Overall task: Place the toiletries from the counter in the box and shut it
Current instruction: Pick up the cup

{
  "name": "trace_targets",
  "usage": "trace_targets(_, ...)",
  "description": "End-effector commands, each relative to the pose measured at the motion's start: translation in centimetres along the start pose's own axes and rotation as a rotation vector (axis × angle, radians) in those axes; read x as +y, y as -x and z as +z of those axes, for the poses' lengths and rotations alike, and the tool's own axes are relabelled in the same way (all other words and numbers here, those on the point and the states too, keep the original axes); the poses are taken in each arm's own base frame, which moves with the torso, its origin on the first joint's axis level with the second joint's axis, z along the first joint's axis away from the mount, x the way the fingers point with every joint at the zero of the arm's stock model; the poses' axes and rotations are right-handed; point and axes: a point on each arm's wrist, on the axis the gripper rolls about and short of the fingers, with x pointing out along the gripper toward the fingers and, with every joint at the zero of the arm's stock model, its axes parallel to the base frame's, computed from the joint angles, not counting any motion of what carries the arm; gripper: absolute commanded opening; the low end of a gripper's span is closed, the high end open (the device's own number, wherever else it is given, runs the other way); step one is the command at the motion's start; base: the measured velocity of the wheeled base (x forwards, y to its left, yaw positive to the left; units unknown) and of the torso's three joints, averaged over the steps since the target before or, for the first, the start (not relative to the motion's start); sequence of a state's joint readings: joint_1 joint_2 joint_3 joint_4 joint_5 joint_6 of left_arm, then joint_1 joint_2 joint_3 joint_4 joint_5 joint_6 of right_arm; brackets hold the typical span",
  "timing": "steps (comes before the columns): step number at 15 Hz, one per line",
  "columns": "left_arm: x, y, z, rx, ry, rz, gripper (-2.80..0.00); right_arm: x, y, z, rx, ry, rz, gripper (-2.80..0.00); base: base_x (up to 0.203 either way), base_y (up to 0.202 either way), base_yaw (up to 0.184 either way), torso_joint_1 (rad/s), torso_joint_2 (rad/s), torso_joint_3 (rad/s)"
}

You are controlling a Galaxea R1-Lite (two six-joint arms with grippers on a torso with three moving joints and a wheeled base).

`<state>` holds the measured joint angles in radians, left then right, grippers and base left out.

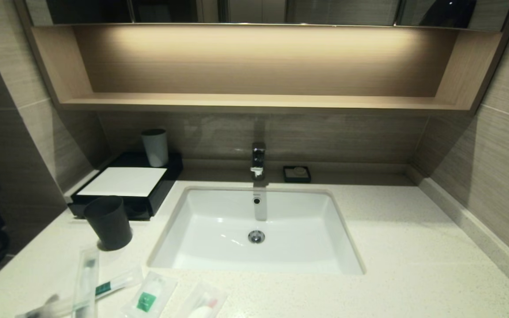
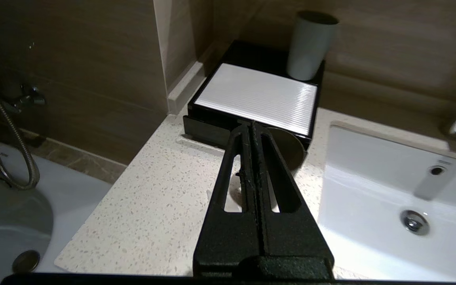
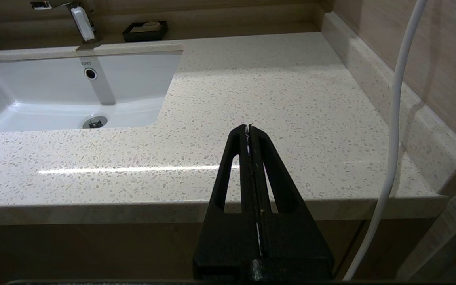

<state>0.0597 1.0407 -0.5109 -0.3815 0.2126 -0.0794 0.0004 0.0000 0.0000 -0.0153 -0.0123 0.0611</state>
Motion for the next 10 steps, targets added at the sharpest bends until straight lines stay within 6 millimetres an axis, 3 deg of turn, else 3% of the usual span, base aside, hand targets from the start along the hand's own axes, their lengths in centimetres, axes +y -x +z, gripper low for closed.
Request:
trace_targets(1, -0.9, -8.7, -4.2, 0.146, -0.033, 0.052, -2.80, 0.0, 0.0, 0.0, 0.001, 0.000, 0.000, -2.80, 0.000, 0.000, 0.000, 0.000, 0.00, 0.000)
trace_targets(2, -1.0, -10.0, -5.4, 0.122, -0.047, 0.054, -1.66, 0.0, 0.0, 0.0, 0.001, 0.000, 0.001, -2.80, 0.000, 0.000, 0.000, 0.000, 0.00, 0.000)
trace_targets(3, -1.5, -10.3, -6.7, 0.100, -0.070, 0.035, 0.00, 0.0, 0.0, 0.0, 0.001, 0.000, 0.000, -2.80, 0.000, 0.000, 0.000, 0.000, 0.00, 0.000)
trace_targets(5, -2.2, -10.6, -8.5, 0.114, -0.103, 0.005, 0.00, 0.0, 0.0, 0.0, 0.001, 0.000, 0.000, -2.80, 0.000, 0.000, 0.000, 0.000, 0.00, 0.000)
trace_targets(10, -2.4, -12.0, -10.4, 0.162, -0.156, 0.013, 0.00, 0.0, 0.0, 0.0, 0.002, 0.000, 0.001, -2.80, 0.000, 0.000, 0.000, 0.000, 0.00, 0.000)
